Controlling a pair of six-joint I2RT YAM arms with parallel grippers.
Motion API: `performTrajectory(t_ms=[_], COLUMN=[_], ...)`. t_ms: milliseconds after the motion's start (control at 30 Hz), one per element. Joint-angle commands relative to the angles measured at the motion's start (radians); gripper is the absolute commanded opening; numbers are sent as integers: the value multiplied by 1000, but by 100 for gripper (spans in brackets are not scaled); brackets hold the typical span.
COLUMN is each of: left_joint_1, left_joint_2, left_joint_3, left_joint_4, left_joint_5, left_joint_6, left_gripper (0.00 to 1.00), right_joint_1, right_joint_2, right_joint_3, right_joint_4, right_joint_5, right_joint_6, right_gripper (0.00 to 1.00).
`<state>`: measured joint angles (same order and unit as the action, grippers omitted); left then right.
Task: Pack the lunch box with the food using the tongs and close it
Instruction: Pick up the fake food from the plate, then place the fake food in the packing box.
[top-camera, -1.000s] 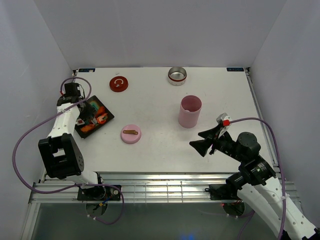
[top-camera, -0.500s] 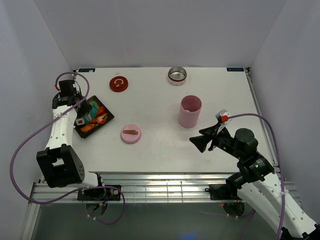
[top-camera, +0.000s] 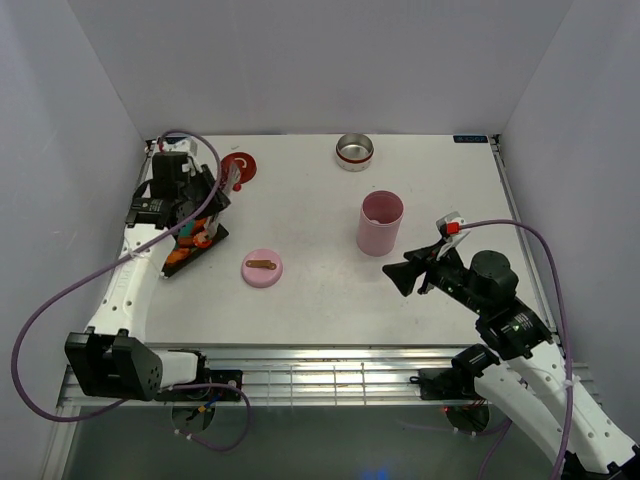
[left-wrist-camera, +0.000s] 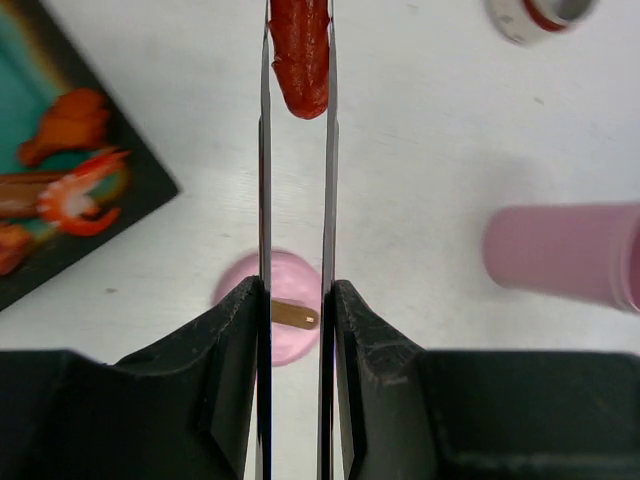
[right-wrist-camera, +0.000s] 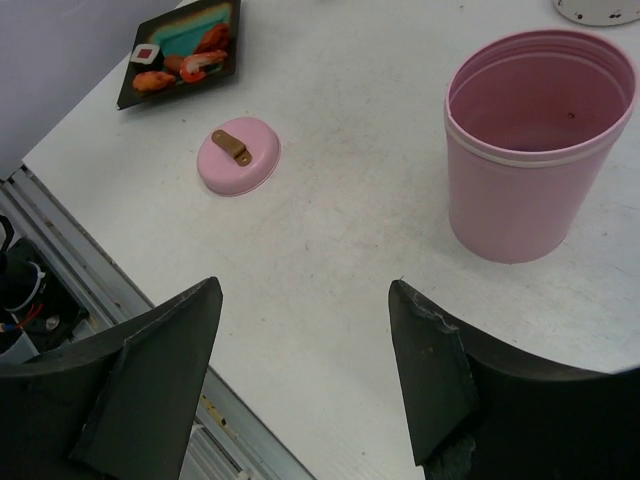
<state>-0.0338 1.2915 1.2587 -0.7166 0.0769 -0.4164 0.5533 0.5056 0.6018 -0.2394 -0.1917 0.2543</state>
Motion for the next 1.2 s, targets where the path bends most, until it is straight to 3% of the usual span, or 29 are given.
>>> performTrajectory(t_ms=[0, 367, 667, 1167], left_joint_1=[-136, -486, -699, -727], left_joint_2=[-99, -95, -34, 117], left_joint_3=[51, 38, -27, -150], left_joint_4=[115, 353, 523, 822], left_joint_5=[84, 194, 158, 118], left_joint_6=[-16, -94, -70, 39], left_gripper=[0, 0, 0, 0], right_joint_1=[7, 7, 7, 7], right_joint_2=[-16, -125, -157, -179], right_joint_3=[62, 108, 127, 148], right_joint_4=[-9, -100, -136, -192], right_joint_5=[64, 187, 265, 301], right_joint_6=[2, 25, 26, 0], right_gripper=[73, 73, 73, 73])
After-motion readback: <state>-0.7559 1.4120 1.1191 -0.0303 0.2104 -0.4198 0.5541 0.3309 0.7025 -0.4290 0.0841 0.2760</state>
